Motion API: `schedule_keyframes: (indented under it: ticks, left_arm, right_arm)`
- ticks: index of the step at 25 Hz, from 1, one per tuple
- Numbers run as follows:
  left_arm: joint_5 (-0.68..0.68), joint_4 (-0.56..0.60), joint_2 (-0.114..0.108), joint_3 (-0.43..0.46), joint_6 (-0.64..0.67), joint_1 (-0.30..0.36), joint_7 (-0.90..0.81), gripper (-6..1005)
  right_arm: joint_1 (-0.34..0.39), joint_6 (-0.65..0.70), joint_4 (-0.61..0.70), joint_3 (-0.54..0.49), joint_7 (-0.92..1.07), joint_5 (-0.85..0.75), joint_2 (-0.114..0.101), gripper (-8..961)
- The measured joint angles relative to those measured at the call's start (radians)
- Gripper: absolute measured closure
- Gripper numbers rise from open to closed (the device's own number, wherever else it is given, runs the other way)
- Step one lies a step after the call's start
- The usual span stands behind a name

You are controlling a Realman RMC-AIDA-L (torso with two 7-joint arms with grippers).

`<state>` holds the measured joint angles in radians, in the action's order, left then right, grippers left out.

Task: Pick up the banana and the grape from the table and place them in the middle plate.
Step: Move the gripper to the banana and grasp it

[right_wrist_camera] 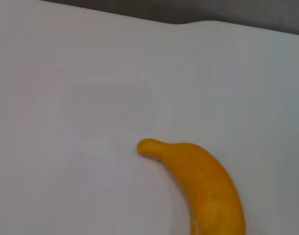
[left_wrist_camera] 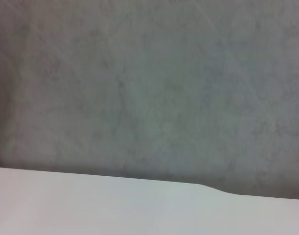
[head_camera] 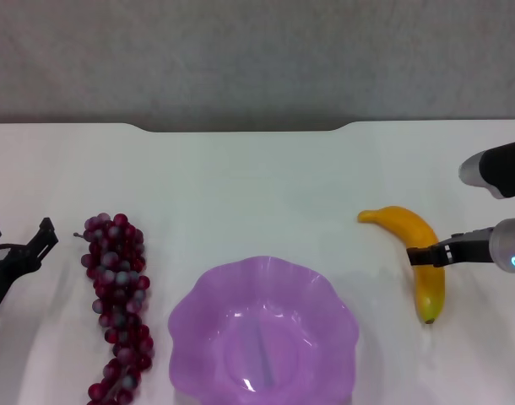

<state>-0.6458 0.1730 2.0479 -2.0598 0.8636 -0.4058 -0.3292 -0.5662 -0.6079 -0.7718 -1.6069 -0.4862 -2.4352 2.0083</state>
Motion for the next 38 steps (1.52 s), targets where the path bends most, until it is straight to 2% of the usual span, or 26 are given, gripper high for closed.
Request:
schedule_keyframes:
  ticks: [9,14,21,37,38]
  left_arm:
    - [0.0,0.002,0.001,-0.002,0.0,-0.001,0.0,103]
    - [0.0,0.001,0.001,-0.002,0.0,-0.004,0.0,104]
    - [0.007,0.002,0.004,-0.002,0.0,-0.012,-0.001,104]
    - [0.006,0.002,0.003,-0.002,0.0,-0.01,-0.004,104]
    - [0.005,0.002,0.003,-0.002,0.0,-0.009,-0.005,104]
  right_arm:
    - [-0.014,0.029,0.071,0.011,-0.004,0.021,0.0,72]
    - [-0.015,0.071,0.075,0.095,-0.004,0.071,0.001,73]
    - [-0.017,0.09,0.086,0.13,-0.003,0.086,0.002,72]
    - [-0.01,0.132,0.102,0.158,0.004,0.09,0.005,97]
    - [-0.01,0.132,0.102,0.158,0.004,0.09,0.005,133]
